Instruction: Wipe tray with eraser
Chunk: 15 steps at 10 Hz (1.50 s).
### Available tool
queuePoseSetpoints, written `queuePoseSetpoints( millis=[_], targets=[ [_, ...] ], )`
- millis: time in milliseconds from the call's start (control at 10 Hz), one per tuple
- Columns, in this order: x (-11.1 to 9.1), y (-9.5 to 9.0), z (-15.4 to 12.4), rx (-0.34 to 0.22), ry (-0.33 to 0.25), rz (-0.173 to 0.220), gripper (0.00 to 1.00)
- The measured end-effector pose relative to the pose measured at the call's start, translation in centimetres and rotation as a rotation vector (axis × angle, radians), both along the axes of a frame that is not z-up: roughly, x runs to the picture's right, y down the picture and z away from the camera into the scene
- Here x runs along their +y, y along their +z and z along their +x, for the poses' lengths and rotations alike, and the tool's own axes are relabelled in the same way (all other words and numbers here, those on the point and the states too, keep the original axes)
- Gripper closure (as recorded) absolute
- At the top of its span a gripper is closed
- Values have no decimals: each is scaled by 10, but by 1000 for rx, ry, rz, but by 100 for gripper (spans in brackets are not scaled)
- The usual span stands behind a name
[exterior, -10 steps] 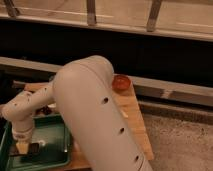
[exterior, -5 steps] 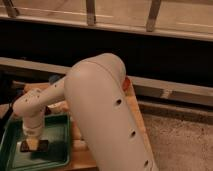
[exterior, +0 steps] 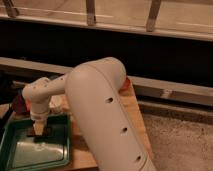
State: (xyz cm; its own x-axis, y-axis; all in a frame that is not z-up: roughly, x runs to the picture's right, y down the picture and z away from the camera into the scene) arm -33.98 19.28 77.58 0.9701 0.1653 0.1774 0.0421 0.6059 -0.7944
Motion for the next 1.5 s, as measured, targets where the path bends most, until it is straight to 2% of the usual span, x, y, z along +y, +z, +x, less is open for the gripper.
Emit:
queuePoseSetpoints(
  millis=[100, 300, 500, 700, 900, 1100, 1300, 1500],
  targets=[
    [-2, 1, -12, -30, -11, 3, 100],
    [8, -11, -37, -85, -28, 1, 100],
    [30, -34, -59, -130, -44, -16, 100],
    [57, -56, -68, -138, -59, -64, 100],
    [73, -68, -53, -91, -68, -94, 100],
    [80, -72, -14, -6, -49, -118, 100],
    [68, -61, 12, 47, -36, -115, 100],
    [45, -41, 26, 71, -41, -97, 100]
  ],
)
